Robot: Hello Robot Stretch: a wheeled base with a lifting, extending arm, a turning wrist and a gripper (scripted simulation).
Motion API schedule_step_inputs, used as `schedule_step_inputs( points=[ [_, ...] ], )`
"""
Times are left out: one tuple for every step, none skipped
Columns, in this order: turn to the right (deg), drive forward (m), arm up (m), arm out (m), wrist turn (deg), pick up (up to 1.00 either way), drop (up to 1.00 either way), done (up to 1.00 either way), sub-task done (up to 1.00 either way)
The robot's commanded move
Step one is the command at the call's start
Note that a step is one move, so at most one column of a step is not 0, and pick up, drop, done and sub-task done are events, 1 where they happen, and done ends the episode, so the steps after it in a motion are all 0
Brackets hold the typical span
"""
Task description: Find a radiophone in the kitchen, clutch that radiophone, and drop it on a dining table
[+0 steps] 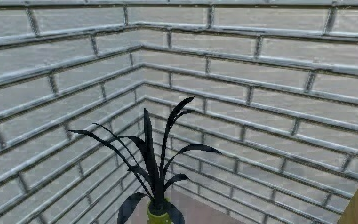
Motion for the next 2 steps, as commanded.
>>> schedule_step_inputs(
  points=[
    [0.0, 0.0, 0.0, 0.0, 45.0, 0.0, 0.0, 0.0, 0.0],
    [0.0, 0.0, 0.0, 0.0, 3.0, 0.0, 0.0, 0.0, 0.0]
  ],
)
